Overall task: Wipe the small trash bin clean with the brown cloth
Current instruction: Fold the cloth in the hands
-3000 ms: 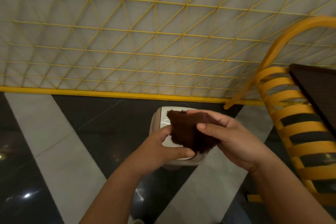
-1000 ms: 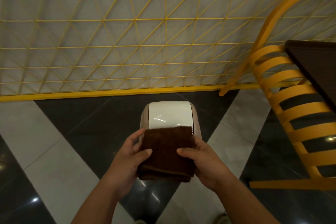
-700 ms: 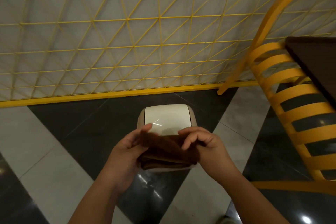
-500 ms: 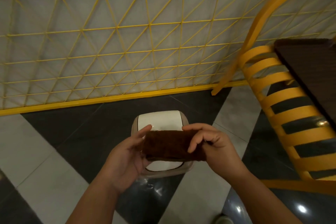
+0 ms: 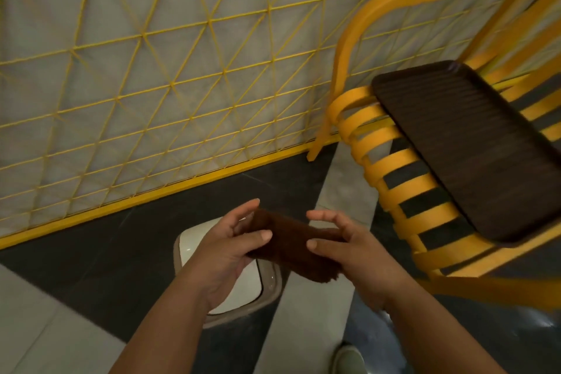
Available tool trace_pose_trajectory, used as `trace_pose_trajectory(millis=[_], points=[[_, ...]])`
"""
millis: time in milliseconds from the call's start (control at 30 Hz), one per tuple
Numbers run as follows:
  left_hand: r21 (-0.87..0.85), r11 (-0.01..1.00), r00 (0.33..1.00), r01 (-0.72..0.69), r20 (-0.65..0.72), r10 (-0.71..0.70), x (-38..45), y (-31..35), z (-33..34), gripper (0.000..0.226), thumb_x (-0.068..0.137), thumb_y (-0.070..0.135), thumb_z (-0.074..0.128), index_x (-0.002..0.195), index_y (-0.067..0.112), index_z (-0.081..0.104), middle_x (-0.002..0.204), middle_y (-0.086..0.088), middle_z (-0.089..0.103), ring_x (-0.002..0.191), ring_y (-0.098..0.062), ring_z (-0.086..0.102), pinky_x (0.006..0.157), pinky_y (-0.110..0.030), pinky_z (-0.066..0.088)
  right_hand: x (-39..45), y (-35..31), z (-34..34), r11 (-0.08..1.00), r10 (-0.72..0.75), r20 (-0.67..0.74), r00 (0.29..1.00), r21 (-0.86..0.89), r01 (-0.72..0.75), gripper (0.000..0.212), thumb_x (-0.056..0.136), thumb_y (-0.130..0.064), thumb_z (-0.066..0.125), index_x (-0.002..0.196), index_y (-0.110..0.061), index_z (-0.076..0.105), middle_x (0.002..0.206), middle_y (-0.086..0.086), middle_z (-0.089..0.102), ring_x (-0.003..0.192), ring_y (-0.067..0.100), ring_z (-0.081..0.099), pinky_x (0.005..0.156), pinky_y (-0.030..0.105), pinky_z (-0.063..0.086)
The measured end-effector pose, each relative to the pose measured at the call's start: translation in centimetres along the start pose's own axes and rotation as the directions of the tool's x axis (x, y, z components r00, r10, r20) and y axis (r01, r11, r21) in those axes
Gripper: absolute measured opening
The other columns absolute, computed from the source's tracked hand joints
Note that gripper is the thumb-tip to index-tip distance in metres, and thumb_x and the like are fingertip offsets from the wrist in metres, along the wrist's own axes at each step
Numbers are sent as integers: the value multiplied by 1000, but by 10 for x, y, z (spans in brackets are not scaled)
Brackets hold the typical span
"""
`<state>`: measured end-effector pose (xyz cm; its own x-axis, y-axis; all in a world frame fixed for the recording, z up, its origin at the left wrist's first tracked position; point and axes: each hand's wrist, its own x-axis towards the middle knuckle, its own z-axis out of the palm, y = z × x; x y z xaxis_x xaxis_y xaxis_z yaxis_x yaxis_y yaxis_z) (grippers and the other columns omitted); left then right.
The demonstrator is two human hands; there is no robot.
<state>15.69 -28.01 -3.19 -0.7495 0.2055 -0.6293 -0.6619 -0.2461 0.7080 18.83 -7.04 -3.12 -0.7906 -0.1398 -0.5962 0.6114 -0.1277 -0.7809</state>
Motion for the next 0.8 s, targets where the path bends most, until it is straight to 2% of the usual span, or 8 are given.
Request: trace_pose_trajectory(millis=[100,200,300,400,533,667,733,800], points=[[63,997,999,41,-7,-41,20,4,31,60,74,-4,72,125,21,55,115,-8,68,97,-18,71,78,-31,58,-5,-17,-25,999,-50,-197,979,12,53,23,80,-8,71,93,-26,65,95,12,70,75,24,72,57,29,55],[189,980,998,55,-38,-49,45,7,75,47,78,-6,69,115,19,56,110,-7,66,93,-19,71,69,-27,59,-11,-32,-53,995,-91,-307,947,-72,73,14,84,-6,67,85,-20,69,82,7,72,64,15,70,52,23,52],[379,925,998,-26,-36,42,74,11,127,29,81,-1,67,99,21,65,106,-6,67,98,-17,66,81,-33,58,-13,-45,-85,994,-94,-403,910,-93,61,16,87,-5,64,89,-19,71,84,7,73,68,17,71,56,26,56],[514,844,988,-154,82,130,98,18,178,27,83,5,67,84,31,70,103,3,69,101,-14,64,89,-33,54,-14,-57,-121,995,-98,-513,853,-35,93,23,88,-3,60,91,-22,71,87,6,72,68,14,71,55,23,55],[703,621,938,-346,244,247,126,23,241,25,89,12,62,88,35,71,108,13,59,101,-4,53,73,-9,38,-1,-69,-165,987,-87,-709,700,32,155,23,87,-9,61,93,-30,69,89,-3,70,69,8,70,54,18,53],[773,412,865,-483,345,365,155,21,284,23,94,13,57,106,27,71,118,8,50,108,-5,49,89,-11,35,24,-75,-197,986,-48,-842,537,47,162,21,87,-14,61,91,-34,66,97,-5,66,84,12,66,71,31,59],[790,314,829,-527,395,397,167,18,298,26,96,12,53,114,23,69,122,6,48,111,-6,49,92,-9,31,34,-77,-208,988,-43,-879,475,35,153,20,88,-16,60,90,-35,65,97,-7,65,84,10,64,70,30,58],[797,240,815,-555,463,348,178,12,307,33,98,11,48,127,18,61,138,1,42,126,-13,44,100,-13,30,42,-75,-215,987,-35,-903,428,36,156,21,89,-16,60,91,-36,64,100,-8,63,86,8,62,70,27,56]])
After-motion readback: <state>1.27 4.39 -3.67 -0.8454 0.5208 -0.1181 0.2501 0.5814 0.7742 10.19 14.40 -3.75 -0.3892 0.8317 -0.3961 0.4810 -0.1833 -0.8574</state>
